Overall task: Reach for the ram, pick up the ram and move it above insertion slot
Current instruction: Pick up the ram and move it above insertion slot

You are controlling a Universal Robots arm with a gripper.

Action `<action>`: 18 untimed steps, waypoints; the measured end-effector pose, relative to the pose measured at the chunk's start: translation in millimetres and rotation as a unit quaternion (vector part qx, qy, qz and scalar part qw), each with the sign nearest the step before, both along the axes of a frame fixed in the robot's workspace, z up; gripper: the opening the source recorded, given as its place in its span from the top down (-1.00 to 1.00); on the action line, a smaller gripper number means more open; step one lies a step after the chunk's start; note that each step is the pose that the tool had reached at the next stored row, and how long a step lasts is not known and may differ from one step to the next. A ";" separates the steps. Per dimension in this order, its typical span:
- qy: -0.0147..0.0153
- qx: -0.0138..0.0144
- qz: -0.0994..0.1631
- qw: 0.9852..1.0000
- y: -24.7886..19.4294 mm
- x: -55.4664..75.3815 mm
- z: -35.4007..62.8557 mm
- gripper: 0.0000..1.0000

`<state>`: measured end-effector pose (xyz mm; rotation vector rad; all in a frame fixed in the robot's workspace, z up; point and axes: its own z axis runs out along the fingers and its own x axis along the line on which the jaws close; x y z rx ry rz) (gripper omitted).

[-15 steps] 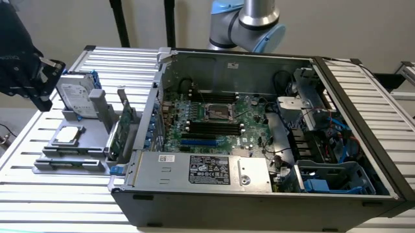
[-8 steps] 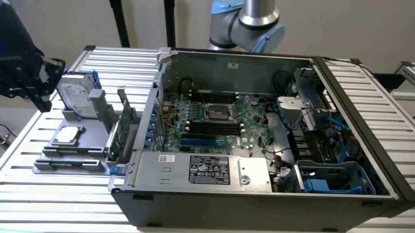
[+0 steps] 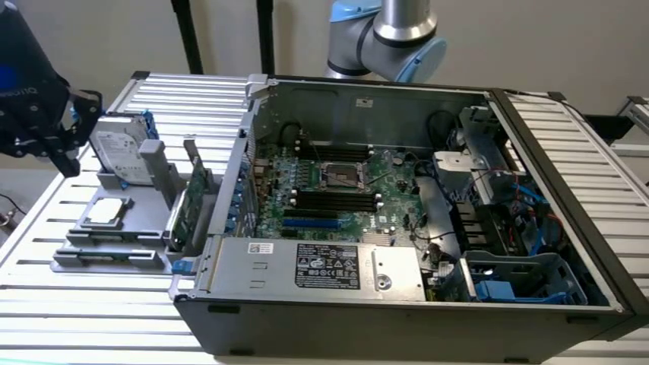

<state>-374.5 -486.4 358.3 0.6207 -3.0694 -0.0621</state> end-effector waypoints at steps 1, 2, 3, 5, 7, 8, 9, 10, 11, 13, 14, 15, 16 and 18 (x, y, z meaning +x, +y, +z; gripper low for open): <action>0.000 0.000 0.009 1.000 0.0 0.0 -0.3 0.79; 0.000 0.000 0.018 1.000 0.0 0.0 -0.5 0.79; 0.000 0.000 0.027 1.000 0.0 0.0 -0.8 0.79; 0.000 0.000 0.046 0.999 0.0 0.0 -1.4 0.79; 0.000 0.000 0.063 0.998 0.0 0.0 -2.0 0.79; 0.000 0.000 0.072 0.997 0.0 0.0 -2.3 0.79; 0.000 0.000 0.082 0.997 0.0 0.0 -2.6 0.79; 0.000 0.000 0.091 0.996 0.0 0.0 -2.9 0.79; 0.000 0.000 0.100 0.995 0.0 0.0 -3.2 0.79; 0.000 0.000 0.118 0.993 0.0 0.0 -3.9 0.79; 0.000 0.000 0.127 0.992 0.0 0.0 -4.2 0.79; 0.000 0.000 0.136 0.991 0.0 0.0 -4.4 0.79; 0.000 0.000 0.145 0.989 0.0 0.0 -4.8 0.79; 0.000 0.000 0.163 0.987 0.0 0.0 -5.3 0.79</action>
